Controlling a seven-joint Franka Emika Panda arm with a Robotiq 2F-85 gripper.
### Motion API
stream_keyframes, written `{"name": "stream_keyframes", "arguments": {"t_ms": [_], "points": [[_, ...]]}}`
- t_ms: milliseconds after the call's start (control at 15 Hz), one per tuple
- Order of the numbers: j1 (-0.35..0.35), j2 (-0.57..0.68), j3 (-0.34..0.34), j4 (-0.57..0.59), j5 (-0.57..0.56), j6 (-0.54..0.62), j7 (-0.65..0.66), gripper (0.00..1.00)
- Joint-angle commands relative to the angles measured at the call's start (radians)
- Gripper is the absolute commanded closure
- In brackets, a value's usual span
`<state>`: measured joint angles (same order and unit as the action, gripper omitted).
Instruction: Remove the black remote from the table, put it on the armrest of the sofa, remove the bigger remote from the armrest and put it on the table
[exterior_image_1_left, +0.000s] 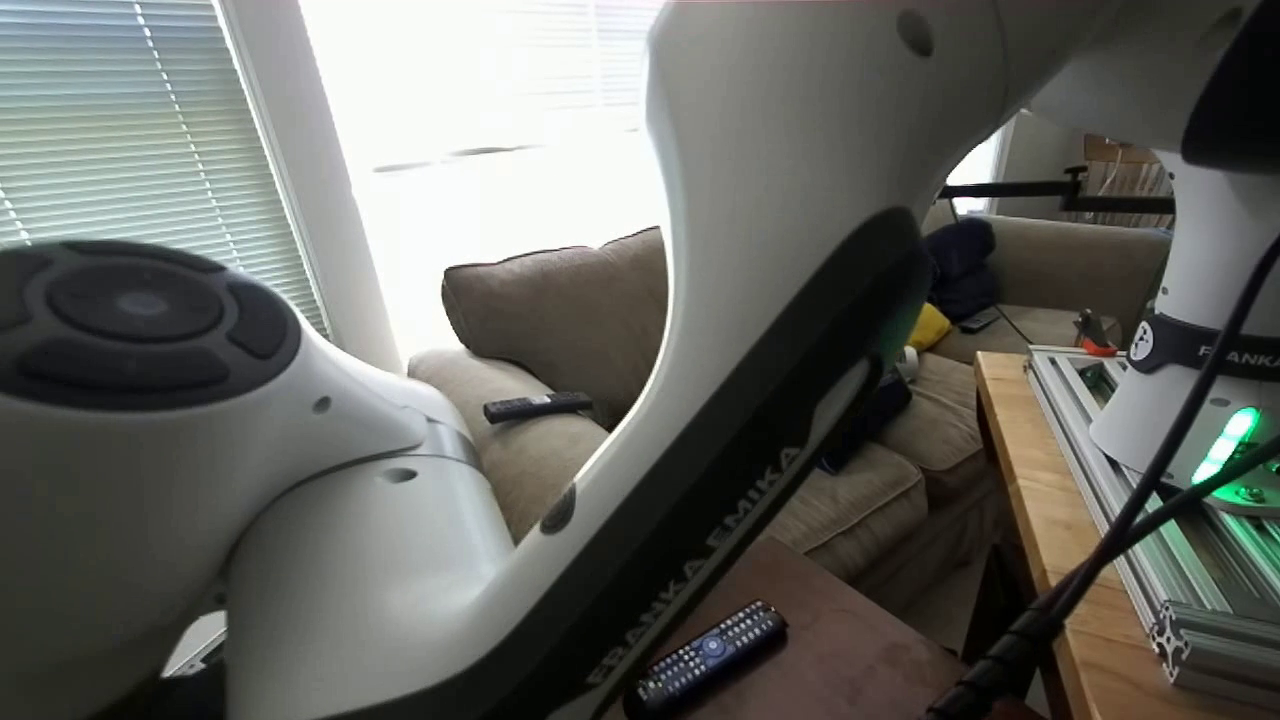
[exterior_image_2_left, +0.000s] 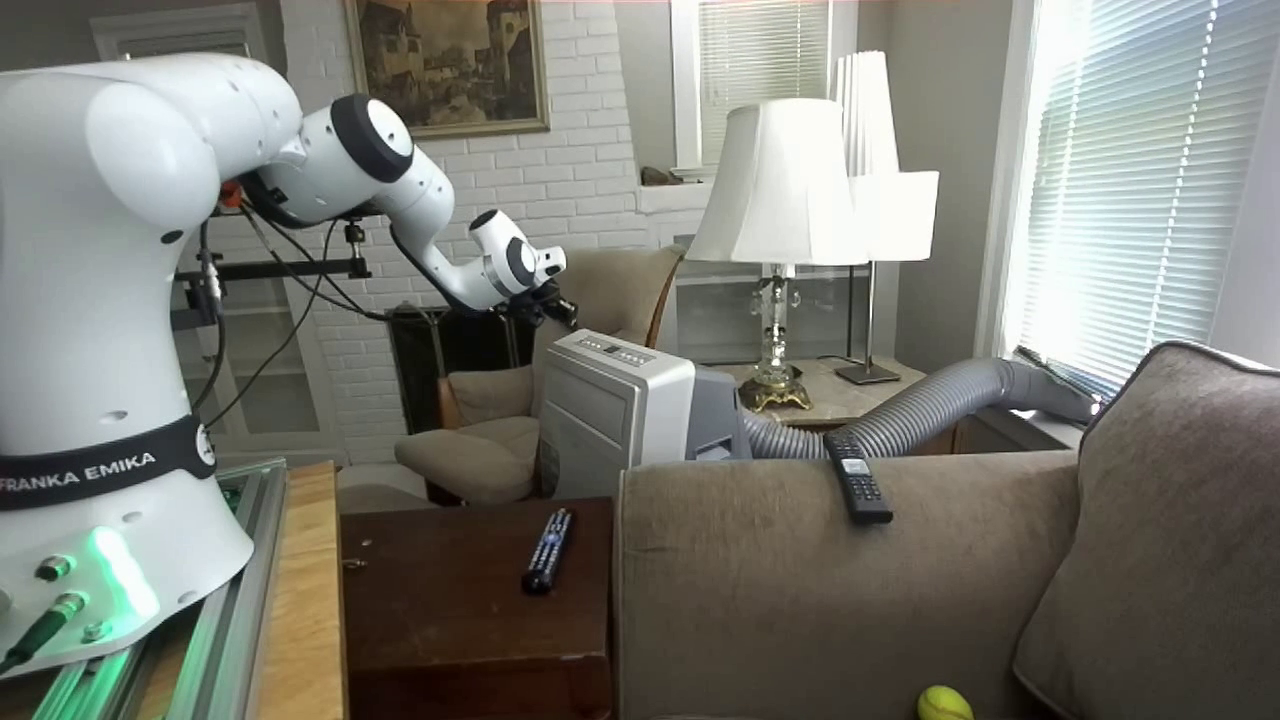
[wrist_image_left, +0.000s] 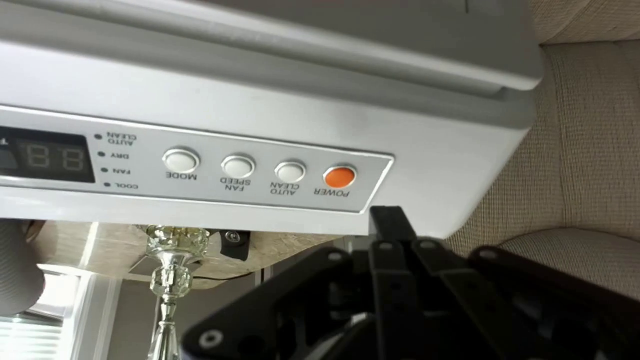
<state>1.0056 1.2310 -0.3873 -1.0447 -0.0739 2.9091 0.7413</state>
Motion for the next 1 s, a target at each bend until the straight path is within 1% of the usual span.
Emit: {"name": "stream_keyframes", "arguments": {"t_ms": [0,133,200,267,467,667,933], "points": [[0.004,0.144,-0.069,0.21,-0.004,-0.065,0.099,1.0],[-0.001,0.191,-0.093,0.277,-0.015,-0.076,0.145,1.0],[0.009,0.207,-0.123,0.287,-0.001,-0.072,0.162,1.0],[0.006,0.223,-0.137,0.319,-0.003,-0.082,0.175,1.0],[0.009,0.253,-0.188,0.36,-0.003,-0.091,0.225,1.0],[0.013,0.253,-0.214,0.365,-0.004,-0.117,0.244,1.0],[0.019,0.241,-0.221,0.354,-0.004,-0.16,0.237,1.0]]}}
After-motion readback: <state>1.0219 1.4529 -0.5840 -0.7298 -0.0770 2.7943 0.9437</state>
